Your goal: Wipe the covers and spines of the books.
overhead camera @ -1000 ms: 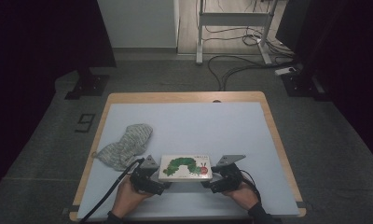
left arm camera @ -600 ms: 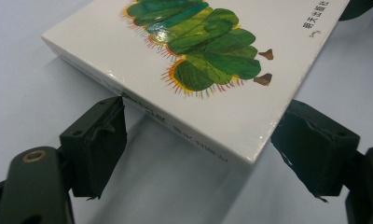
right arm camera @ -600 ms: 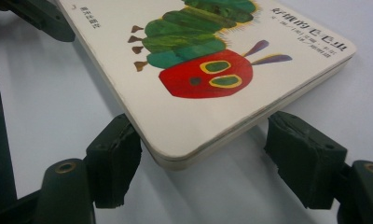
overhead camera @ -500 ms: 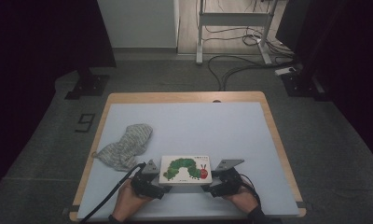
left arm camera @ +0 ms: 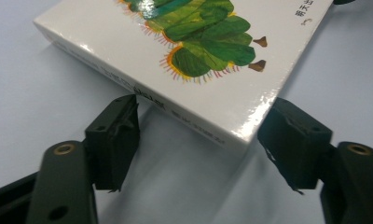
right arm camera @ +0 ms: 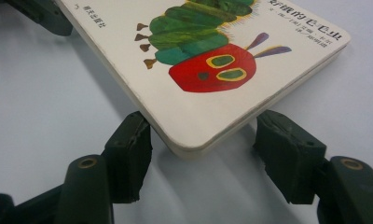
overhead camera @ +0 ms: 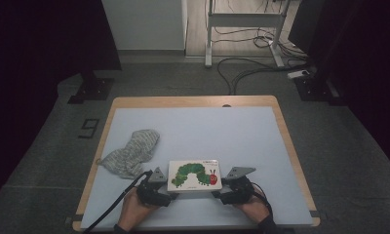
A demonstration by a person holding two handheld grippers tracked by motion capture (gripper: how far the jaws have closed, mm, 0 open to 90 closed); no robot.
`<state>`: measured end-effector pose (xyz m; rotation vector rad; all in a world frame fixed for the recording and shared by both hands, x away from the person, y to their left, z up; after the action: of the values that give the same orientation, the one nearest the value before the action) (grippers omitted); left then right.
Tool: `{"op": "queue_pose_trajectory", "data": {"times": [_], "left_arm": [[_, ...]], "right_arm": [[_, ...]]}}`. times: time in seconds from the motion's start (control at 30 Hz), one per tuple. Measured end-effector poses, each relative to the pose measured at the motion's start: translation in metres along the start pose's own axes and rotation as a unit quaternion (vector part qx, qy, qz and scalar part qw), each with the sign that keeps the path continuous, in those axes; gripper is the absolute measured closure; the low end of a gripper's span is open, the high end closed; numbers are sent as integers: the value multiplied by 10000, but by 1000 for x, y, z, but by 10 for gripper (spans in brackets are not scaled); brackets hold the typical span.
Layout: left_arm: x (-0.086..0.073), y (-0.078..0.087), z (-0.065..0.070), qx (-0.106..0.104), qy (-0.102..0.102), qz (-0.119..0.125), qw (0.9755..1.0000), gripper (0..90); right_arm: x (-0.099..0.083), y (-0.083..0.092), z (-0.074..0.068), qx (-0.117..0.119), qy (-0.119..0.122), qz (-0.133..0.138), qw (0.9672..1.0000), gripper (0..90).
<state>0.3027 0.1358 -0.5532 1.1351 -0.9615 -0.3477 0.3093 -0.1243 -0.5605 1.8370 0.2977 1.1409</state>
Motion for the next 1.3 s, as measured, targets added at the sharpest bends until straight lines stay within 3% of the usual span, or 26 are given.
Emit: {"op": "queue_pose_trajectory", "data": {"times": [0.53, 0.93, 1.3], "left_arm": [[13, -6, -23, 109, 169, 119, 9997, 381], [23, -11, -43, 443, 269, 112, 9986, 342], [20, -9, -39, 576, 188, -12, 9982, 329]], "right_arm": [[16, -9, 17, -317, -131, 63, 9994, 409], [30, -17, 31, -497, -126, 47, 9987, 423], [31, -19, 30, -579, 16, -19, 9983, 390]]}}
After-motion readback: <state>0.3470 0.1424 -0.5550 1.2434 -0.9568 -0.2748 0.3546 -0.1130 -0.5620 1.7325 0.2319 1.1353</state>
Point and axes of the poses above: each handheld gripper's, and its own axes: y roughly backward along the jaws, x roughly out of its top, z roughly to its right, the point moved 5 cm from there along -y, roughly forward along the jaws, and after that the axes turned 12 degrees about -z, right-handed, at the moved point
